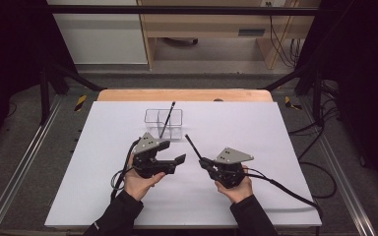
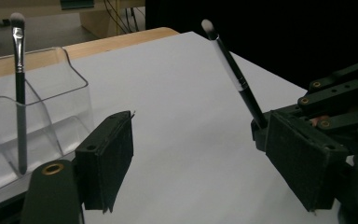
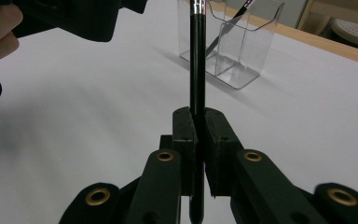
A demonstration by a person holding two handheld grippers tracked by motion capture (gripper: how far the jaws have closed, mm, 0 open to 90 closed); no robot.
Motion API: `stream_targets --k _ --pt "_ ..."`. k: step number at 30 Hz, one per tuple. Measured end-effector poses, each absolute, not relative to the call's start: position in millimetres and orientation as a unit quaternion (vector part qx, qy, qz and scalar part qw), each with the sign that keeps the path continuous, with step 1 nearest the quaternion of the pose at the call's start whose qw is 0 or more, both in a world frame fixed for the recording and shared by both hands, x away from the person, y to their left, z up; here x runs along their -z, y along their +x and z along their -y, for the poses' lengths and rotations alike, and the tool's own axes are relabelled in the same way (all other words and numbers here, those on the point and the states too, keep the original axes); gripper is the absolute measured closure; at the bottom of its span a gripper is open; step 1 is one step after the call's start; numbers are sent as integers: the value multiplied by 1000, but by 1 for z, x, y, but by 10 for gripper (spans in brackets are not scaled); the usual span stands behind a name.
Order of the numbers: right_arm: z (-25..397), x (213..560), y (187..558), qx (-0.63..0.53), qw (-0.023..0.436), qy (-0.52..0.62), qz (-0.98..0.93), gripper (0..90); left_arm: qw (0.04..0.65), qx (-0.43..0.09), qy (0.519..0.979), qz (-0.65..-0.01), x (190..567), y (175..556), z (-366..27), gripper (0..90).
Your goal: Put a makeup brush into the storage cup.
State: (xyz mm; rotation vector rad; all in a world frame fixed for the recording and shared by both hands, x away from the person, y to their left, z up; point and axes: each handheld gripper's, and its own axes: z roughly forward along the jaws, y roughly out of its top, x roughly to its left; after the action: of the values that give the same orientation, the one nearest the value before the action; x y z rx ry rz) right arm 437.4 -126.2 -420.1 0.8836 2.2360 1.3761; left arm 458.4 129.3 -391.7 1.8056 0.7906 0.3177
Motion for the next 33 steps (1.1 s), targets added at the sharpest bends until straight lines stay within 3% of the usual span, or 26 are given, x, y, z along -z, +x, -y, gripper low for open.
stream_targets --k 33 --pt "124 422 437 -505 184 328 -777 842 579 -87 726 -361 396 467 -103 340"
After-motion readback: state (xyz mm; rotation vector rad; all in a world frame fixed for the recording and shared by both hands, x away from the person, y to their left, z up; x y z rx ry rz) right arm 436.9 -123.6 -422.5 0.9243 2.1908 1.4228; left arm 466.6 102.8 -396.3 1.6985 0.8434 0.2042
